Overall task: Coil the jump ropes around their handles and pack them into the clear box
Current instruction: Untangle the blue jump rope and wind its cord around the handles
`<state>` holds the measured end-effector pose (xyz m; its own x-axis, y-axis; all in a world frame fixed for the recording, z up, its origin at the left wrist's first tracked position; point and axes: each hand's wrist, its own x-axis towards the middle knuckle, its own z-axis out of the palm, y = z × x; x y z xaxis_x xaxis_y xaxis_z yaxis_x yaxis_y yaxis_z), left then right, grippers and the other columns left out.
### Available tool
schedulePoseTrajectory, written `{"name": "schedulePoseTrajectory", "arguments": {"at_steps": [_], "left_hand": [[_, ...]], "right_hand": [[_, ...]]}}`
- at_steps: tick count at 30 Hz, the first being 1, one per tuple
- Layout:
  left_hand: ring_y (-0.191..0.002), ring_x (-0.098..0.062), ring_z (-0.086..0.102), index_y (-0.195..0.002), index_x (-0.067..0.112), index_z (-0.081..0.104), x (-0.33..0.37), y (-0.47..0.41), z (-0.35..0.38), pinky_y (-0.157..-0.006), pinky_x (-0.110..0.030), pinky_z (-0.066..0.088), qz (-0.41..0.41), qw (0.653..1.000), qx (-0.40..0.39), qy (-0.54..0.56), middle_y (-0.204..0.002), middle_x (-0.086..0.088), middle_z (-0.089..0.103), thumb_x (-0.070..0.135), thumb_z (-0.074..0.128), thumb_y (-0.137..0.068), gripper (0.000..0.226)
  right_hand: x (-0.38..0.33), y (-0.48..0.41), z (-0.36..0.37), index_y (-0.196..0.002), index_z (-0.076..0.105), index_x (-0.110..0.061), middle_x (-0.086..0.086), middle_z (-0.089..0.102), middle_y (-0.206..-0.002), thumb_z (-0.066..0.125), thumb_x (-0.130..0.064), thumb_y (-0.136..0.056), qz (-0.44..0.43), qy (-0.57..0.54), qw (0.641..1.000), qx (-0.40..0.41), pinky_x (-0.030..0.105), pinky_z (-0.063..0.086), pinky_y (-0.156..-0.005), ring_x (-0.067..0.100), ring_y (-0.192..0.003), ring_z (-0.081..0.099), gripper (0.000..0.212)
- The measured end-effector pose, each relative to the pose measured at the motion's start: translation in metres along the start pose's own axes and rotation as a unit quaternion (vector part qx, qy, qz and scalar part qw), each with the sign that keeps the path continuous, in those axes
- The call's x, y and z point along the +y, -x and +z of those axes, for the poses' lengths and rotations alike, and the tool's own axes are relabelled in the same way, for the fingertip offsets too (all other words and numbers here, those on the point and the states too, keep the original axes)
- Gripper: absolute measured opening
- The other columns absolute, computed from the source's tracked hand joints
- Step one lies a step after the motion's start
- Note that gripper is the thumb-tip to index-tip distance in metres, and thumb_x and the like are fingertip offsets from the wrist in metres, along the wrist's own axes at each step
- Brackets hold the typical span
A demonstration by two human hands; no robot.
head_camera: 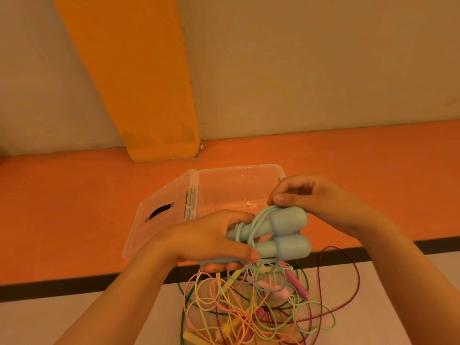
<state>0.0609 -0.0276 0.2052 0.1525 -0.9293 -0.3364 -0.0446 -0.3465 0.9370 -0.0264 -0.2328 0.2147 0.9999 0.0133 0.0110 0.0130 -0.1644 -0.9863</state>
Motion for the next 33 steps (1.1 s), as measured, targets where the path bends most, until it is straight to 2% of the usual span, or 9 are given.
{"name": "schedulePoseTrajectory", "arguments": {"at_steps": [4,8,12,15,18,20,25,28,33], "left_hand": [[-0.03,-0.01,0.039,-0.105,0.018,0.057,0.0,0.0,-0.003,-0.032,-0.015,0.03,0.041,0.998,0.016,0.053,-0.055,-0.007,0.053,0.005,0.067,-0.083,0.027],[-0.029,-0.01,0.036,-0.096,0.014,0.056,-0.001,-0.001,-0.01,-0.033,-0.014,0.029,0.098,0.988,0.061,0.098,-0.056,-0.009,0.051,0.023,0.069,-0.076,0.026],[-0.028,-0.011,0.033,-0.11,0.018,0.053,-0.001,-0.006,-0.005,-0.032,-0.015,0.025,0.12,0.982,0.095,0.114,-0.056,-0.009,0.051,0.024,0.068,-0.075,0.038],[-0.035,-0.013,0.033,-0.124,0.033,0.053,0.0,-0.008,-0.001,-0.033,-0.016,0.025,0.135,0.977,0.111,0.126,-0.057,-0.011,0.05,0.014,0.066,-0.08,0.049],[-0.046,-0.015,0.034,-0.128,0.046,0.051,0.003,-0.008,0.002,-0.033,-0.016,0.026,0.143,0.973,0.116,0.138,-0.058,-0.011,0.049,0.01,0.061,-0.082,0.059],[-0.036,-0.014,0.034,-0.127,0.046,0.049,0.005,-0.007,0.004,-0.033,-0.016,0.026,0.14,0.97,0.129,0.151,-0.056,-0.008,0.05,0.011,0.059,-0.081,0.058],[-0.029,-0.012,0.031,-0.117,0.052,0.054,0.005,-0.008,0.003,-0.034,-0.015,0.024,0.147,0.963,0.147,0.17,-0.055,-0.008,0.049,0.016,0.061,-0.08,0.052],[-0.029,-0.012,0.031,-0.12,0.046,0.054,0.004,-0.01,0.002,-0.034,-0.015,0.025,0.159,0.96,0.147,0.177,-0.056,-0.008,0.049,0.02,0.065,-0.079,0.049],[-0.029,-0.011,0.032,-0.118,0.02,0.048,0.003,-0.011,0.001,-0.033,-0.014,0.028,0.152,0.954,0.177,0.185,-0.056,-0.007,0.049,0.017,0.057,-0.083,0.037]], "right_hand": [[0.001,-0.001,0.0,-0.073,0.075,-0.021,-0.006,0.07,-0.079,0.06,-0.022,-0.075,-0.002,-0.031,0.999,0.023,0.013,0.046,-0.06,0.003,-0.071,0.06,0.015],[0.005,-0.001,-0.001,-0.089,0.074,-0.019,-0.006,0.072,-0.089,0.059,-0.021,-0.077,-0.005,-0.05,0.998,0.043,0.017,0.051,-0.069,0.005,-0.08,0.063,0.02],[0.007,-0.003,-0.003,-0.088,0.074,-0.013,0.004,0.068,-0.087,0.072,-0.032,-0.078,0.002,-0.023,0.995,0.099,0.027,0.047,-0.065,0.017,-0.077,0.057,0.022],[0.008,-0.004,-0.006,-0.085,0.074,-0.015,0.009,0.063,-0.081,0.076,-0.047,-0.07,0.008,-0.033,0.993,0.113,0.023,0.047,-0.058,0.015,-0.069,0.054,0.036],[0.009,-0.003,-0.01,-0.083,0.074,-0.017,0.005,0.064,-0.076,0.065,-0.031,-0.077,0.022,-0.048,0.994,0.093,0.022,0.047,-0.058,0.013,-0.066,0.055,0.018],[0.01,-0.001,-0.01,-0.078,0.076,-0.022,0.0,0.065,-0.069,0.061,-0.026,-0.075,0.025,-0.061,0.996,0.065,0.018,0.048,-0.059,0.01,-0.061,0.055,0.015],[0.008,-0.002,-0.006,-0.073,0.076,-0.02,-0.001,0.065,-0.064,0.074,-0.021,-0.073,0.008,-0.084,0.996,0.039,0.016,0.048,-0.056,0.007,-0.054,0.056,0.002],[0.009,-0.002,-0.005,-0.073,0.071,-0.014,0.002,0.063,-0.061,0.06,-0.02,-0.077,0.01,-0.09,0.995,0.042,0.015,0.045,-0.053,0.008,-0.051,0.055,0.013],[0.011,-0.004,-0.002,-0.078,0.065,-0.011,0.003,0.061,-0.062,0.055,-0.006,-0.089,0.015,-0.034,0.999,0.03,0.015,0.044,-0.052,0.009,-0.051,0.055,0.016]]}}
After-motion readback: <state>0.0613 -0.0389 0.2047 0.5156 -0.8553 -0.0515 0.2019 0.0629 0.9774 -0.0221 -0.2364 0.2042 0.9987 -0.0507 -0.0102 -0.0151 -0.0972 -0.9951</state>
